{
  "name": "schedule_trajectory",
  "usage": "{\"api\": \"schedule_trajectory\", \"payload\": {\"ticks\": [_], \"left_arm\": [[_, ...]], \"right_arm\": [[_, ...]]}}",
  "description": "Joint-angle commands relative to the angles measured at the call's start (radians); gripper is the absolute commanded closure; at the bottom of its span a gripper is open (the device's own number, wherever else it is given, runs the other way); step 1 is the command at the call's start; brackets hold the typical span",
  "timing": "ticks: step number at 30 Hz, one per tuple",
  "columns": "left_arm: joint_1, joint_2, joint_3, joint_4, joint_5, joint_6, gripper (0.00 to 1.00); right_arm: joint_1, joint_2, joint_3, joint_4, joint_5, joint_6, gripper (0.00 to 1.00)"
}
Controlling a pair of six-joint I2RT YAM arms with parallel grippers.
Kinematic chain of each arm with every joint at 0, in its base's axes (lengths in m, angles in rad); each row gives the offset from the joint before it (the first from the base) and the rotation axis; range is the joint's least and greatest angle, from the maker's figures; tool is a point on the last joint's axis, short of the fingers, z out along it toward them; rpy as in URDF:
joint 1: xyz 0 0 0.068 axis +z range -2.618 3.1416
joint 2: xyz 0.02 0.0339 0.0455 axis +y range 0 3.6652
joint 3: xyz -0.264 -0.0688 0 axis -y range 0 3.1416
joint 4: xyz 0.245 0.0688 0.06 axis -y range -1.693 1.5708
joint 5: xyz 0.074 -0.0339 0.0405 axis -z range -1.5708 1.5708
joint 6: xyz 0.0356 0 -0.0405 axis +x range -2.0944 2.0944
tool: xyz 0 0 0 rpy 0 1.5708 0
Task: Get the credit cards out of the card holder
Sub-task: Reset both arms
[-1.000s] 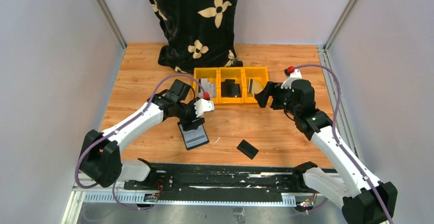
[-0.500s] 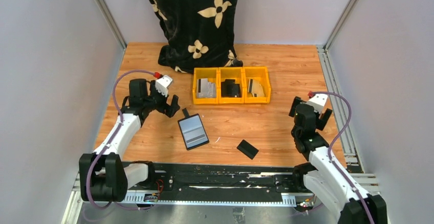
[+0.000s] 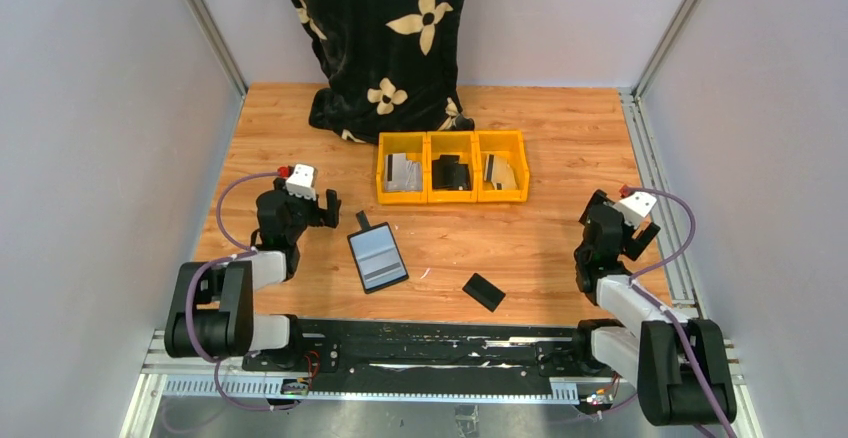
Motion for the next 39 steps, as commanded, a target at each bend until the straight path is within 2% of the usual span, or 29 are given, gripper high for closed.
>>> {"api": "schedule_trajectory", "payload": {"ticks": [1,2,5,7,8,11,13,15,18,21,26,36,39], "left_arm": [[0.006,0.054,-0.029,0.269,-0.083,-0.040,0.00],[0.006,0.044,-0.031,0.252,-0.082,-0.032,0.00],[0.005,0.050,-0.108,0.376,-0.087,-0.019,0.00],[0.005,0.128,-0.184,0.634,-0.102,-0.055,0.00],[0.005,0.133,-0.188,0.644,-0.107,-0.062,0.00],[0.003,0.077,-0.115,0.412,-0.132,-0.044,0.00],[-0.003,0.103,-0.102,0.443,-0.151,-0.057,0.00],[-0.005,0.097,-0.099,0.424,-0.152,-0.055,0.00],[-0.005,0.099,-0.104,0.437,-0.151,-0.056,0.00],[-0.005,0.098,-0.105,0.436,-0.151,-0.056,0.00],[-0.005,0.093,-0.116,0.451,-0.210,-0.078,0.00],[-0.012,0.097,-0.098,0.421,-0.204,-0.064,0.00],[-0.032,0.091,-0.087,0.389,-0.254,-0.049,0.00]], "right_arm": [[-0.035,0.052,-0.058,0.212,-0.105,0.020,0.00],[-0.035,0.075,-0.064,0.245,-0.115,0.011,0.00],[-0.034,0.152,-0.080,0.351,-0.152,-0.028,0.00],[-0.033,0.165,-0.069,0.356,-0.226,-0.064,0.00],[-0.033,0.172,-0.062,0.353,-0.245,-0.075,0.00],[-0.034,0.222,-0.034,0.374,-0.381,-0.152,0.00],[-0.034,0.295,-0.015,0.414,-0.512,-0.188,0.00],[-0.020,0.427,-0.051,0.661,-0.471,-0.246,0.00],[-0.007,0.353,0.020,0.395,-0.447,-0.213,0.00],[-0.003,0.415,-0.030,0.595,-0.441,-0.244,0.00],[0.000,0.376,-0.004,0.480,-0.448,-0.237,0.00],[0.001,0.381,-0.008,0.497,-0.448,-0.242,0.00],[0.001,0.381,-0.008,0.497,-0.448,-0.243,0.00]]}}
